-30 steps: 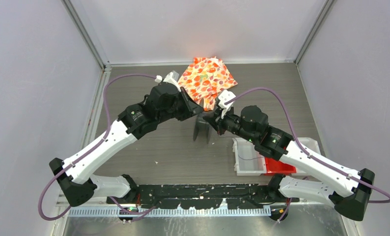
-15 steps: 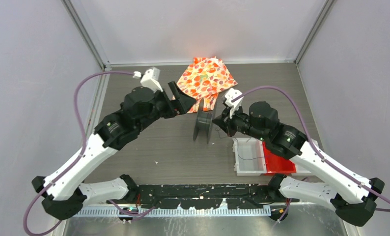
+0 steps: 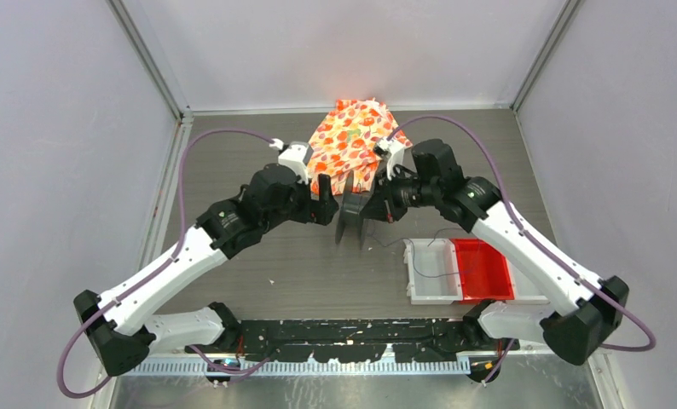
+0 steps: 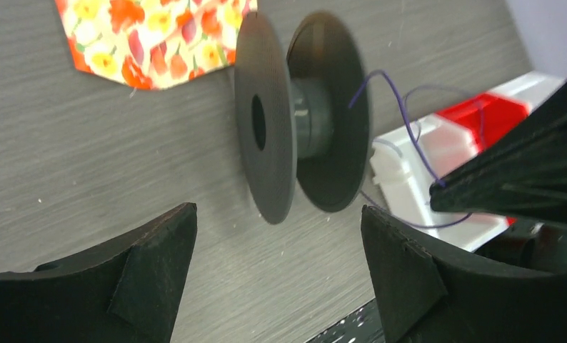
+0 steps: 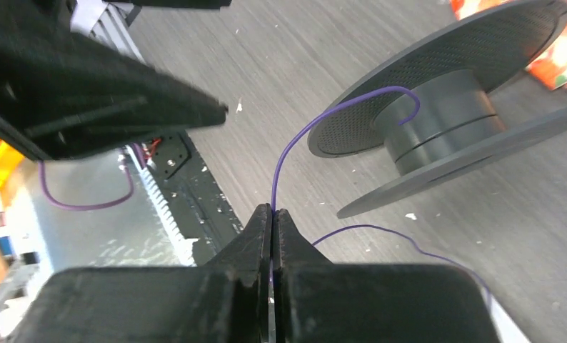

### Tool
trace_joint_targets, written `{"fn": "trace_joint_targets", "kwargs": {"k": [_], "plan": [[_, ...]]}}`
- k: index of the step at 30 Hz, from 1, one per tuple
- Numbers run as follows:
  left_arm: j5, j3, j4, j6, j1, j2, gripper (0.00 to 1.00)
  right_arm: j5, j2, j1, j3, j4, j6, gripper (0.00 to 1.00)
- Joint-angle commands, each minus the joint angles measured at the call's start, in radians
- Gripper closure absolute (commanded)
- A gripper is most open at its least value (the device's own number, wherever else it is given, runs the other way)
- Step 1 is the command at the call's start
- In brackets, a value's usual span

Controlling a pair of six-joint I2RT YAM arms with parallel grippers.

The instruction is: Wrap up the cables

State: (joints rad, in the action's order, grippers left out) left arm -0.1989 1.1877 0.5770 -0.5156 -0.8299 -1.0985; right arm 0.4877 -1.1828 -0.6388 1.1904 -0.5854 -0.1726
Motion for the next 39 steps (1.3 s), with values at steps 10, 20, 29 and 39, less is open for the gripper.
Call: {"fn": "trace_joint_targets", "kwargs": {"k": [10,20,29,39], "plan": [[0.095,-0.226,-0.329,0.058,0.002,0.011,0.17,0.236,-0.204,0.091,0.121,0.094,-0.236,0.99],[0.083,-0.290,-0.479,0.072,0.002,-0.040,0.21,0.316,-0.261,0.109,0.113,0.151,-0.357,1.00],[0.052,-0.287,-0.548,0.069,0.002,-0.087,0.27,0.368,-0.267,0.123,0.071,0.258,-0.503,0.99],[0.038,-0.287,-0.560,0.079,0.002,-0.076,0.29,0.362,-0.256,0.155,0.037,0.265,-0.608,0.99]]}}
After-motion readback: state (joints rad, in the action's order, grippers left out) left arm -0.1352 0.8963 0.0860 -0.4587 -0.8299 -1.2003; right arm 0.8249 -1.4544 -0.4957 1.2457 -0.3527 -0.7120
